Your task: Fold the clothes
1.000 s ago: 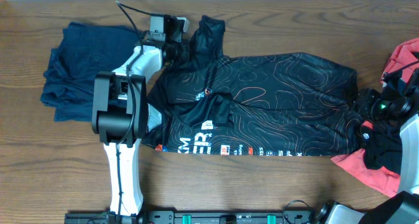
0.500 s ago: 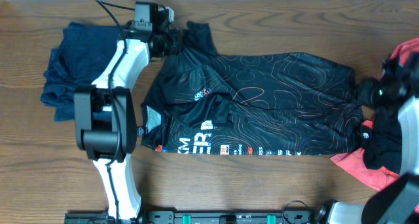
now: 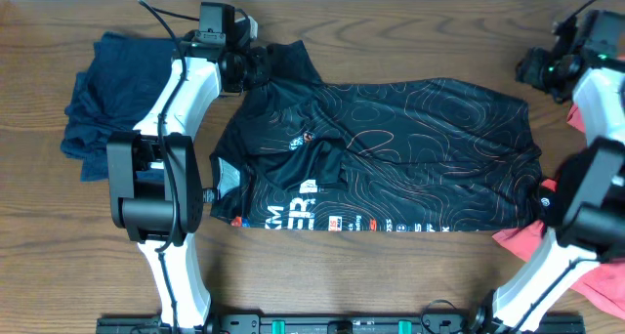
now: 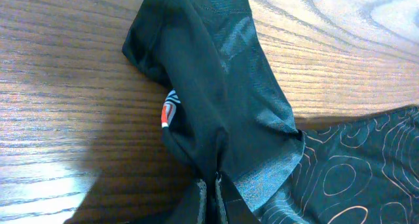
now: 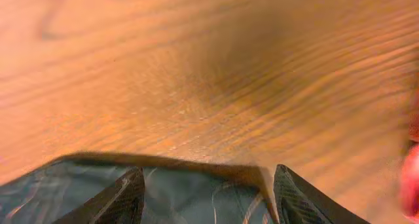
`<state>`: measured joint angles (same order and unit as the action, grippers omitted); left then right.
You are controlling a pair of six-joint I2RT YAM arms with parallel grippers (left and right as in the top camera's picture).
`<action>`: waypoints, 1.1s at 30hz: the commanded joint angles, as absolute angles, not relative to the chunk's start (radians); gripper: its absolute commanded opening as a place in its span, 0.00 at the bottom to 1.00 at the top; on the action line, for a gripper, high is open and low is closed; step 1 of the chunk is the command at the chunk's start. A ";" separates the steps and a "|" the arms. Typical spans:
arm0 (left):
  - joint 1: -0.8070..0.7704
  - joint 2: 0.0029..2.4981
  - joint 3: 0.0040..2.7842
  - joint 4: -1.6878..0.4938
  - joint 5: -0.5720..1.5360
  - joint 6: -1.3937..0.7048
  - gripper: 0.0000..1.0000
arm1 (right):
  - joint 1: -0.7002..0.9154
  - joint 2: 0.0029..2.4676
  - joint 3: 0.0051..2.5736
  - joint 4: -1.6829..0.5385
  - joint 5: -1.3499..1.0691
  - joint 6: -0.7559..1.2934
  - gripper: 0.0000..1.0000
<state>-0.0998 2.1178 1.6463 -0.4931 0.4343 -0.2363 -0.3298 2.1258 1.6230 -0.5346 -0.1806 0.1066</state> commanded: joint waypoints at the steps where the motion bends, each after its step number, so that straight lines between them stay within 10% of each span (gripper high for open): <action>1: -0.097 2.121 1.650 -0.501 0.426 -0.242 0.06 | -0.295 2.214 1.637 -0.510 -0.223 0.134 0.63; 17: -0.097 2.121 1.645 -0.520 0.403 -0.241 0.06 | -0.270 2.283 1.638 -0.651 -0.213 0.133 0.58; 24: -0.097 2.121 1.645 -0.520 0.403 -0.241 0.06 | -0.276 2.283 1.641 -0.647 -0.213 0.134 0.01; 33: -0.097 2.099 1.645 -0.525 0.448 -0.237 0.06 | -0.278 2.229 1.681 -0.687 -0.134 0.164 0.01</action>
<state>-0.0998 2.1178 1.6463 -0.5182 0.4217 -0.2363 -0.2687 2.2509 1.6600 -0.6708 -0.1989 0.1421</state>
